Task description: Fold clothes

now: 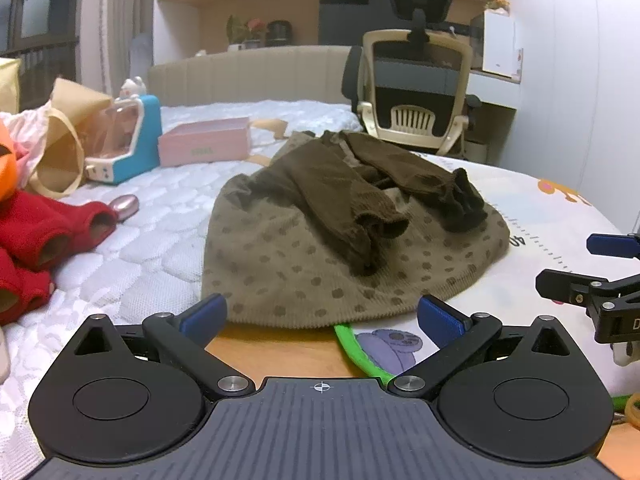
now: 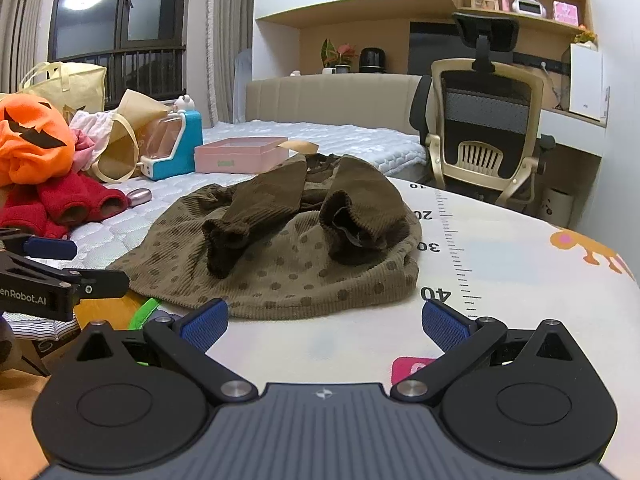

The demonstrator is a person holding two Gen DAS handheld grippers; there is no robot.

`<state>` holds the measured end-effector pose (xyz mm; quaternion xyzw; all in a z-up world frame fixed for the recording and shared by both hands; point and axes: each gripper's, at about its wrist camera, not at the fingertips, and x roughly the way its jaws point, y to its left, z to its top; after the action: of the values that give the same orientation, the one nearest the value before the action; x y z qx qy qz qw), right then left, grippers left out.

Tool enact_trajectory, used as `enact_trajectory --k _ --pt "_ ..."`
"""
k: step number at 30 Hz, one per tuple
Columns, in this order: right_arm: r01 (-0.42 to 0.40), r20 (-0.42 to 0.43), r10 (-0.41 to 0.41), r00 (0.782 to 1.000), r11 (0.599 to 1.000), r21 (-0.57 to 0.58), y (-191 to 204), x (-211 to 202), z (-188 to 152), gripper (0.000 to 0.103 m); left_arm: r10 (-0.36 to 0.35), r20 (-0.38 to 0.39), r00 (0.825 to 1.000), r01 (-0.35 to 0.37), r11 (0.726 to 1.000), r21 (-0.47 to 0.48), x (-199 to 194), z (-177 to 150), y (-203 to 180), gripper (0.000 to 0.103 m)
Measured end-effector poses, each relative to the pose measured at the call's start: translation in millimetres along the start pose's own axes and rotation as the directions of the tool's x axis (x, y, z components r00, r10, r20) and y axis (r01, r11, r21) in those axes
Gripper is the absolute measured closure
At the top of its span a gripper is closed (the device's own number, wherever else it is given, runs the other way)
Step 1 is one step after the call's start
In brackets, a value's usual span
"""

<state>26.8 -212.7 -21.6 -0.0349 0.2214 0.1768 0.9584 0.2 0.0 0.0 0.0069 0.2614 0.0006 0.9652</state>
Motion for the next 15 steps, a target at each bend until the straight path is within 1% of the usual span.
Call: enact_trajectory --k 10,15 --pt "0.006 0.003 -0.006 1.0 1.0 0.004 5 0 -3 0.0 -0.016 -0.036 0.999 0.016 1.0 0.0 2 1 0 0.0" --pt "-0.008 -0.006 0.008 1.0 0.999 0.033 -5 -1 -4 0.0 -0.013 -0.037 0.999 0.013 1.0 0.004 1 1 -5 0.0"
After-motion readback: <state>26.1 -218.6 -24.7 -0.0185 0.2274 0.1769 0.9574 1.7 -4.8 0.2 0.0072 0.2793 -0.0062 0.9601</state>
